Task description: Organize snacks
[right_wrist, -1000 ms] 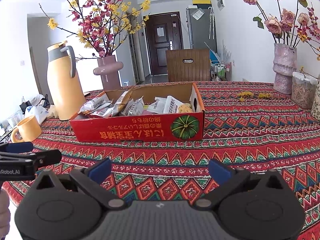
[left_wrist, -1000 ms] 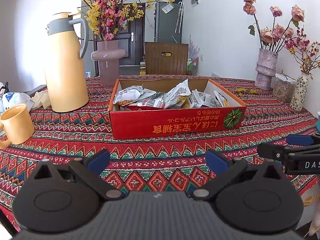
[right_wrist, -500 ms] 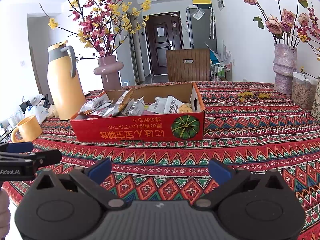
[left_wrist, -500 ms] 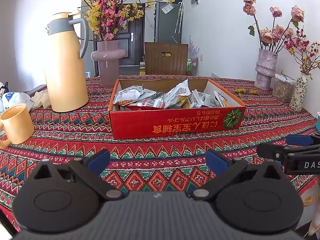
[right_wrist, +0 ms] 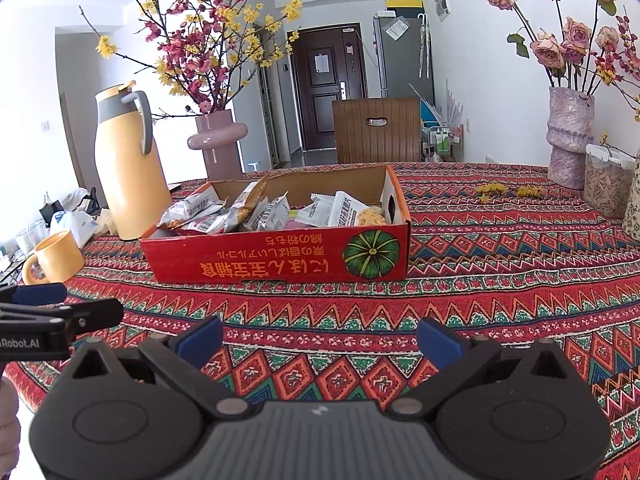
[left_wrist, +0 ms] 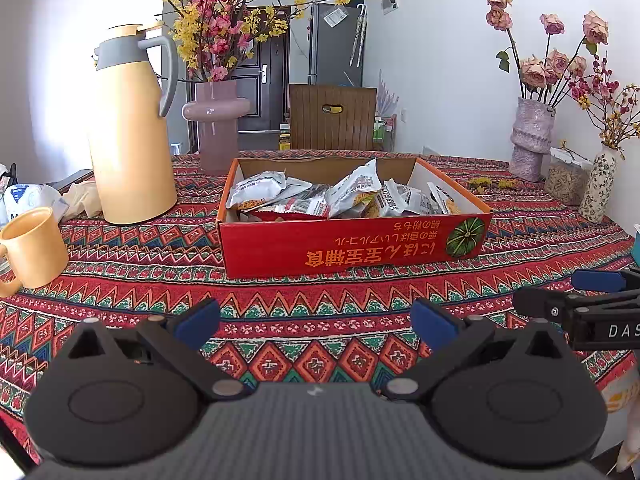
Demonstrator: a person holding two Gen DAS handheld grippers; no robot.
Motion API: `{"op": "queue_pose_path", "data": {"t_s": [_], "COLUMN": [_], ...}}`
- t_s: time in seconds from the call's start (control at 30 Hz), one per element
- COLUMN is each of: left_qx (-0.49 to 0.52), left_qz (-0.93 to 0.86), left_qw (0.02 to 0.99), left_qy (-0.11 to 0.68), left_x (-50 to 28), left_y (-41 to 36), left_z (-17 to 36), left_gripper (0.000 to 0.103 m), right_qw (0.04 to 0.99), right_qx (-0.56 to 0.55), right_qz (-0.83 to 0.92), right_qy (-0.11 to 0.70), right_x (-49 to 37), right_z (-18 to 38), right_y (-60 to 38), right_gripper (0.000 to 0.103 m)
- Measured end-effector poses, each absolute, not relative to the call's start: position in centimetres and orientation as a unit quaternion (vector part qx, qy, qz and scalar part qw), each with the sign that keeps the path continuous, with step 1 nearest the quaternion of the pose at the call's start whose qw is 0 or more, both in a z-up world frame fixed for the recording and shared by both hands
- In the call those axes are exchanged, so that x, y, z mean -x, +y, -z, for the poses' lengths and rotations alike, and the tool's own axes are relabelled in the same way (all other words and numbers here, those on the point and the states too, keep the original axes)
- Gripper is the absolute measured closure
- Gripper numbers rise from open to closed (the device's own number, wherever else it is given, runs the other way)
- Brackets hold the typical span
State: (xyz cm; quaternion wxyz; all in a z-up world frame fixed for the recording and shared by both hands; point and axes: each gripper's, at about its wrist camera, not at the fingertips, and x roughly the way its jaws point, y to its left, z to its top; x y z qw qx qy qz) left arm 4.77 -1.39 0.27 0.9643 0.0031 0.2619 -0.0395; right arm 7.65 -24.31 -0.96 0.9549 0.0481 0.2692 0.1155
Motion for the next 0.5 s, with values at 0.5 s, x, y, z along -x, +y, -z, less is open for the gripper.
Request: {"op": "queue_pose_path", "data": {"t_s": [0.5], "left_qx": [-0.004], "left_qz": [0.045], "left_qw": [0.965], "left_qy": [0.258], "left_x": [-4.76], "left_y": [-1.48], "left_z": [-0.21], "left_gripper": [0.0], "right_qw": [0.954], "right_qx": [-0.049], "right_qz": [-0.117], "right_qy": [0.272], "right_x": [-7.44], "right_z": [1.17], "right_y": [-24.11], "right_gripper": [0.0]}}
